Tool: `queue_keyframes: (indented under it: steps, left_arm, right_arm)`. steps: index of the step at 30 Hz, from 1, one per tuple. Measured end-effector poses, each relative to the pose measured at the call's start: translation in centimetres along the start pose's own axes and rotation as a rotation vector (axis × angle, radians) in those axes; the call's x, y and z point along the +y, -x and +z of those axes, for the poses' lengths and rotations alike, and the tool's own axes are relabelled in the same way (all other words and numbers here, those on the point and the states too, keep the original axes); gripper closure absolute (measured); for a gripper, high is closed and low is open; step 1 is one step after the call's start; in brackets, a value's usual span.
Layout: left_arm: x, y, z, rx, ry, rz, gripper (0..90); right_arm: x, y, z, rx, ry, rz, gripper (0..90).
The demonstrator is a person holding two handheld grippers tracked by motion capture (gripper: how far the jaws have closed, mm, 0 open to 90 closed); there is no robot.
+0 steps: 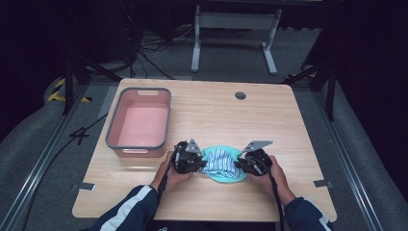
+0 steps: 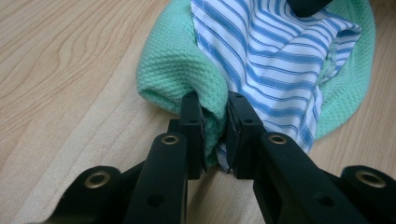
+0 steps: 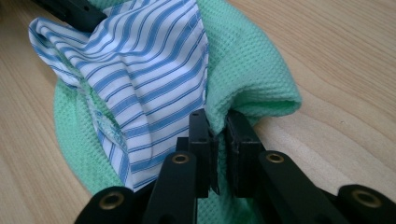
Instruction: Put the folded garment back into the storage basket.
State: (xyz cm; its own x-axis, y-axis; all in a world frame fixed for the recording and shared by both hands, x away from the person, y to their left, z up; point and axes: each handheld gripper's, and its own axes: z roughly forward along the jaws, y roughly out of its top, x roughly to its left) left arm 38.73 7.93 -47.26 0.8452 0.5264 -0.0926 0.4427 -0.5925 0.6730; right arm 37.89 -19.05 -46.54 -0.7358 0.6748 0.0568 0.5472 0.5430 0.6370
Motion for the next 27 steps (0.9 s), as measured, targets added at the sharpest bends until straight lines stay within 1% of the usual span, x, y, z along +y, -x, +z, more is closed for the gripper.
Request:
queue_keyframes:
  steps: [4, 8, 10, 12, 13, 18, 19, 20, 22, 24, 26, 27]
  left_arm:
    - [0.1, 0.0, -0.1, -0.009, -0.009, 0.004, 80.7]
    - [0.5, 0.4, -0.2, -0.007, -0.021, 0.035, 81.1]
    - [0.6, 0.5, -0.2, -0.012, -0.013, 0.030, 81.3]
    - [0.7, 0.6, -0.4, -0.009, -0.010, 0.041, 81.3]
    - [0.8, 0.7, -0.5, -0.007, -0.006, 0.050, 81.4]
    - [1.2, 0.6, -1.1, 0.000, 0.004, 0.067, 81.7]
    - [1.3, 0.5, -1.3, 0.003, 0.014, 0.061, 81.7]
    - [1.4, 0.5, -1.3, 0.001, 0.012, 0.057, 81.8]
    - [1.6, 0.6, -1.3, -0.005, 0.018, 0.060, 81.9]
    - [1.9, 0.7, -1.5, 0.000, 0.014, 0.079, 81.8]
    - [2.1, 0.7, -1.6, 0.001, 0.016, 0.083, 81.8]
    - [2.4, 0.7, -1.8, 0.000, 0.017, 0.087, 81.8]
  right_arm:
    - [-0.1, 0.2, -0.3, 0.006, 0.009, 0.011, 83.0]
    - [0.0, 0.1, -0.7, 0.004, 0.014, 0.012, 83.1]
    - [0.0, 0.1, -0.9, 0.002, 0.020, 0.016, 83.1]
    - [0.1, 0.0, -1.1, 0.002, 0.027, 0.020, 83.1]
    - [0.1, 0.0, -1.2, 0.000, 0.031, 0.014, 83.2]
    - [0.3, -0.1, -1.7, 0.001, 0.047, 0.013, 83.2]
    - [0.5, -0.1, -1.9, -0.001, 0.055, 0.007, 83.2]
    - [0.5, -0.1, -2.0, -0.002, 0.058, 0.006, 83.2]
    - [0.6, -0.1, -2.2, -0.004, 0.067, 0.010, 83.2]
    - [0.6, 0.0, -2.5, -0.010, 0.072, 0.008, 83.2]
    - [0.7, 0.1, -2.6, -0.010, 0.075, 0.006, 83.2]
    - [0.8, 0.2, -3.0, -0.013, 0.088, 0.010, 83.2]
